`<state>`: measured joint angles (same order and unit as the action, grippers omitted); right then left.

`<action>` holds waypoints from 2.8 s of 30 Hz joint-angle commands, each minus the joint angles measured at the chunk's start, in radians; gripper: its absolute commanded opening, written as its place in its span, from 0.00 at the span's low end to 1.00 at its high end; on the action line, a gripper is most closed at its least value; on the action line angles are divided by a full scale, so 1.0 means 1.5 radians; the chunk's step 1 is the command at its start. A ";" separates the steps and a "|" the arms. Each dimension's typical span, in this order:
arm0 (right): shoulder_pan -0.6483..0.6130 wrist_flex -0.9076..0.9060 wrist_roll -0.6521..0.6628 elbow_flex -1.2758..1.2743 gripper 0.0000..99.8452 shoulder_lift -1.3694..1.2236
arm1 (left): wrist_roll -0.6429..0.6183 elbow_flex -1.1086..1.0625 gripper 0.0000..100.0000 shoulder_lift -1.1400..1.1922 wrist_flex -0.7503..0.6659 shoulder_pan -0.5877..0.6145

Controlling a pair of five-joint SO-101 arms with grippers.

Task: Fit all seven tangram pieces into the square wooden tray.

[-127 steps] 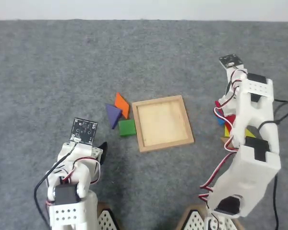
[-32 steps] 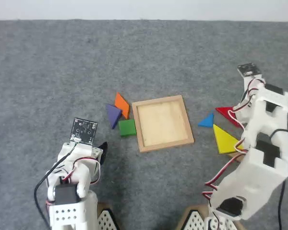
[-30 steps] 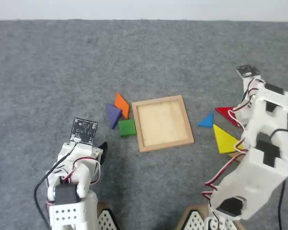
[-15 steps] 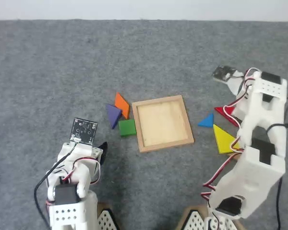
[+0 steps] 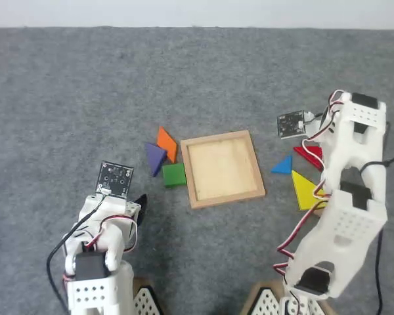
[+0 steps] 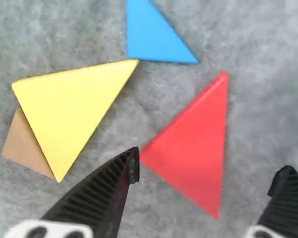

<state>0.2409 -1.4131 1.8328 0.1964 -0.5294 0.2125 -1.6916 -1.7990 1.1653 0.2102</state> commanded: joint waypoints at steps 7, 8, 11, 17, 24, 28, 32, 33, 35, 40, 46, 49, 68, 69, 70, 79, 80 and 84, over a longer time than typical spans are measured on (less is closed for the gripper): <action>0.002 0.071 0.028 0.034 0.40 -0.054 | 0.011 0.006 0.25 -0.014 0.000 -0.001; 0.004 0.081 0.029 0.034 0.40 -0.060 | 0.011 0.006 0.25 -0.014 0.000 -0.001; 0.009 0.104 0.033 0.034 0.40 -0.076 | 0.011 0.006 0.25 -0.014 0.000 -0.001; 0.023 0.084 0.090 0.042 0.40 -0.058 | 0.011 0.006 0.25 -0.014 0.000 -0.001; 0.047 0.078 0.141 0.042 0.40 -0.056 | 0.011 0.006 0.25 -0.014 0.000 -0.001; 0.068 0.076 0.167 0.042 0.40 -0.048 | 0.011 0.006 0.25 -0.014 0.000 -0.001; 0.068 0.054 0.166 0.041 0.40 -0.012 | 0.011 0.006 0.25 -0.014 0.000 -0.001; 0.066 0.041 0.166 0.042 0.40 -0.001 | 0.011 0.006 0.25 -0.014 0.000 -0.001; 0.058 0.032 0.166 0.042 0.40 0.019 | 0.011 0.006 0.25 -0.014 0.000 -0.001; 0.053 0.031 0.175 0.042 0.40 0.040 | 0.011 0.006 0.25 -0.014 -0.001 -0.001; 0.039 0.056 0.209 0.052 0.40 -0.011 | 0.011 0.006 0.25 -0.014 -0.001 -0.001; 0.039 0.072 0.209 0.065 0.40 -0.043 | 0.011 0.006 0.25 -0.014 -0.001 -0.001; 0.029 0.075 0.054 0.070 0.06 -0.076 | 0.011 0.006 0.25 -0.014 -0.001 -0.001; 0.029 0.074 0.040 0.070 0.06 -0.075 | 0.011 0.006 0.25 -0.014 -0.001 -0.001; 0.028 0.074 0.024 0.071 0.06 -0.074 | 0.011 0.006 0.25 -0.014 -0.001 -0.001; 0.007 0.077 -0.318 0.075 0.06 -0.074 | 0.011 0.006 0.25 -0.014 -0.001 -0.001; 0.003 0.074 -0.370 0.082 0.06 -0.074 | 0.011 0.006 0.25 -0.014 -0.001 -0.001; -0.023 0.067 -0.574 0.131 0.06 -0.073 | 0.011 0.006 0.25 -0.014 -0.001 -0.001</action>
<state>0.2317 -1.3042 1.1991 0.3084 -0.6567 0.2125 -1.6916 -1.7990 1.1653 0.2102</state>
